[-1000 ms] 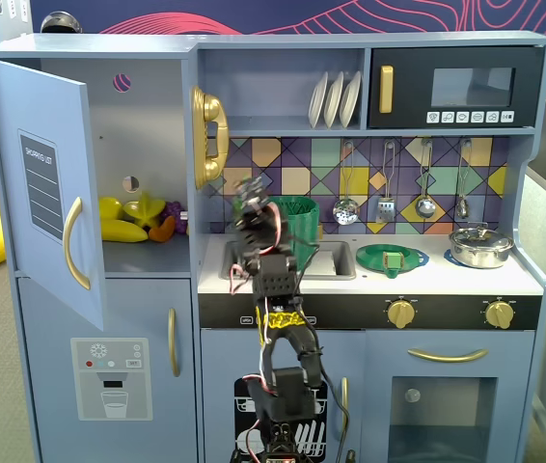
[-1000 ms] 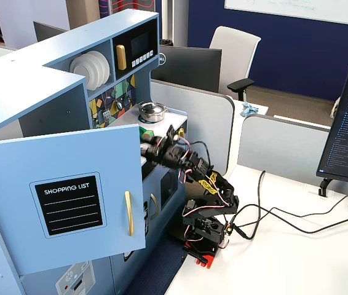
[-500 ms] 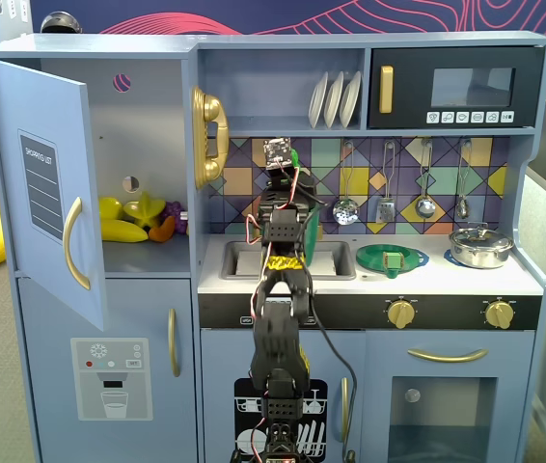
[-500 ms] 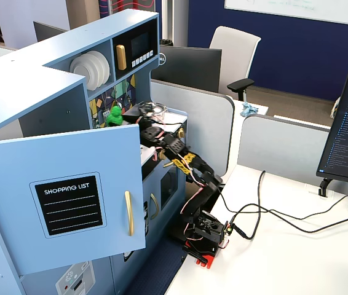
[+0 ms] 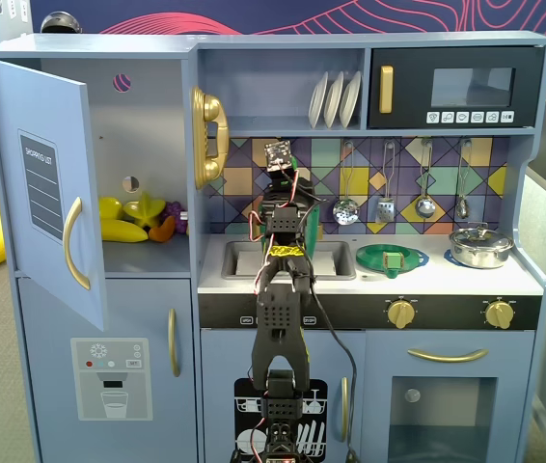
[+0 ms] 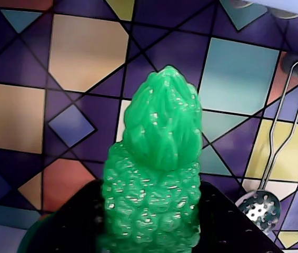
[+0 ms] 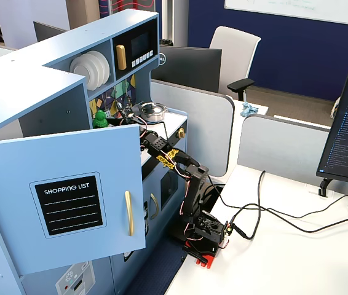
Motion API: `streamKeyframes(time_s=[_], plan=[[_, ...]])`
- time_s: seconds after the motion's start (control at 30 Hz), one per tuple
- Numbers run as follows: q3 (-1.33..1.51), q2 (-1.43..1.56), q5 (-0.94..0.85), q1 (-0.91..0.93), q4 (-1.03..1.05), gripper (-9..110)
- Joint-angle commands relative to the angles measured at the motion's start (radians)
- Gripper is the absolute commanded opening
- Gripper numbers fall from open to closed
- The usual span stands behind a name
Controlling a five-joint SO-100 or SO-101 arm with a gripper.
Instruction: Pick up the green pineapple from the left cabinet and place it in the green recipient
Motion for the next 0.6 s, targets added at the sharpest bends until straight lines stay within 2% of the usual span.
streamKeyframes(time_s=[0.0, 0.13, 0.2, 0.37, 0.57], plan=[[-0.11, -0.009, 0.02, -0.011, 0.0, 24], [-0.094, 0.006, 0.097, -0.006, 0.005, 35], [-0.072, 0.023, 0.101, -0.003, 0.005, 37], [0.017, 0.118, 0.091, 0.008, 0.021, 36], [0.288, 0.492, 0.035, 0.002, 0.166, 35]])
